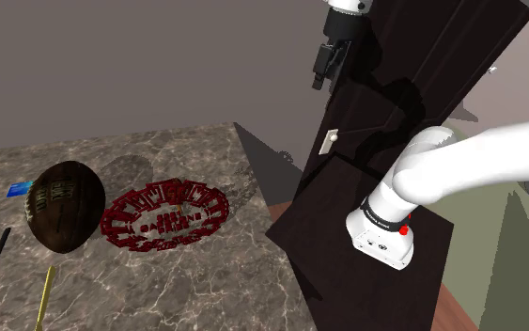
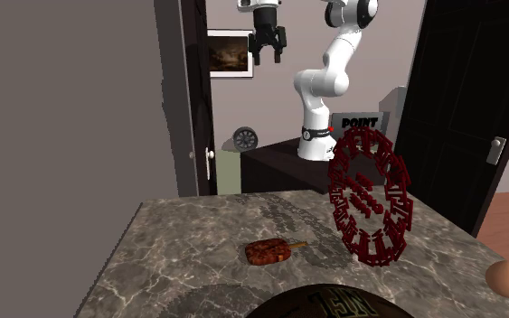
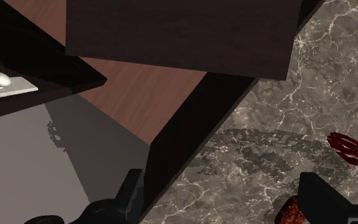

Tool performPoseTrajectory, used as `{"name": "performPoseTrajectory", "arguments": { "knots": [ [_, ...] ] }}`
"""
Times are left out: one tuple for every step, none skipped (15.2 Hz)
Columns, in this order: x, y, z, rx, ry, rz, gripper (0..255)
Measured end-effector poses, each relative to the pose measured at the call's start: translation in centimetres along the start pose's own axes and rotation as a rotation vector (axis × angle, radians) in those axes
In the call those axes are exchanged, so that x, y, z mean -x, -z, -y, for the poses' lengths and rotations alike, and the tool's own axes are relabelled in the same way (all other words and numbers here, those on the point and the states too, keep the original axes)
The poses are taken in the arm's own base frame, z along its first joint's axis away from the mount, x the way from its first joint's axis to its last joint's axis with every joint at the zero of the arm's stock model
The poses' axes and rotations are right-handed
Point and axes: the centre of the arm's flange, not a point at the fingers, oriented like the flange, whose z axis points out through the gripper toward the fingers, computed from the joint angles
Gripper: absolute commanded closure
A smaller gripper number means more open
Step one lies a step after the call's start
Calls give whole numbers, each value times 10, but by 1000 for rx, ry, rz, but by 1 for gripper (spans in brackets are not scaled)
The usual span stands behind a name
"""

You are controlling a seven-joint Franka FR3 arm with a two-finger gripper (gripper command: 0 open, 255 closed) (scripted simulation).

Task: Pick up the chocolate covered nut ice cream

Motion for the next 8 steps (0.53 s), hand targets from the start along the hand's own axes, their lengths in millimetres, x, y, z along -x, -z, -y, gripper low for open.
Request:
{"name": "performPoseTrajectory", "arguments": {
  "knots": [
    [0, 0, 0, 0, 0, 0, 0],
    [-2, -5, 5, 1, -3, -1, 0],
    [-5, -9, 11, 2, -8, -2, 0],
    [-11, -16, 19, 4, -13, -3, 0],
    [-16, -26, 26, 6, -19, -5, 0],
    [-20, -36, 34, 9, -26, -6, 0],
    [-25, -46, 41, 11, -33, -9, 0],
    [-32, -55, 50, 13, -39, -11, 0]
  ]
}}
